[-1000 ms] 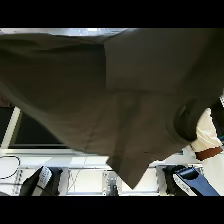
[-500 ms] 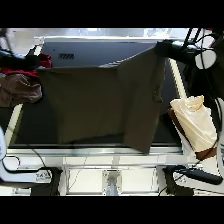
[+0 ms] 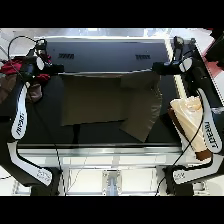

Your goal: Fold the shirts.

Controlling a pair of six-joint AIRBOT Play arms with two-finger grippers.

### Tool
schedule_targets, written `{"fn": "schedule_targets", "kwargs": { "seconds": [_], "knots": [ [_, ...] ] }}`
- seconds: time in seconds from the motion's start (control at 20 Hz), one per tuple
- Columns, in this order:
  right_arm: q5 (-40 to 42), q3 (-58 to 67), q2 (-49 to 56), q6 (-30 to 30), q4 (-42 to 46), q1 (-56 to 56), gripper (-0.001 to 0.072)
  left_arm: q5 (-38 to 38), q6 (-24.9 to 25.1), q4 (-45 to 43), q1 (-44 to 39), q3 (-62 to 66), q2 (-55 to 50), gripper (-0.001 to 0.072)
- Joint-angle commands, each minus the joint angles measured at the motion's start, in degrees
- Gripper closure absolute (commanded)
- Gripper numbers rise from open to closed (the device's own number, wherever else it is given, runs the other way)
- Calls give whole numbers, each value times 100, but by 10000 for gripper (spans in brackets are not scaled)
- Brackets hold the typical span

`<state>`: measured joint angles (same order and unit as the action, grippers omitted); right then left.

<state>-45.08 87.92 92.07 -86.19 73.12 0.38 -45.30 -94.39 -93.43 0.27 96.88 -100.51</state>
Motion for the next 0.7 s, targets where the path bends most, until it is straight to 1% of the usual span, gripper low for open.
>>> {"fn": "schedule_targets", "kwargs": {
  "seconds": [0.0,0.2,0.5,0.65],
  "knots": [
    [-59,-2,498,-15,44,-15,700,120,-295,-254,-85,4,-140,701],
    [-245,-13,769,-15,70,-11,700,-787,-116,-260,-219,2,-433,700],
    [-411,-223,811,-15,280,-11,701,-1019,-120,-260,-304,-2,-586,700],
    [-555,-466,811,-15,339,-11,700,-1263,-120,-258,-304,-2,-656,700]
  ]
}}
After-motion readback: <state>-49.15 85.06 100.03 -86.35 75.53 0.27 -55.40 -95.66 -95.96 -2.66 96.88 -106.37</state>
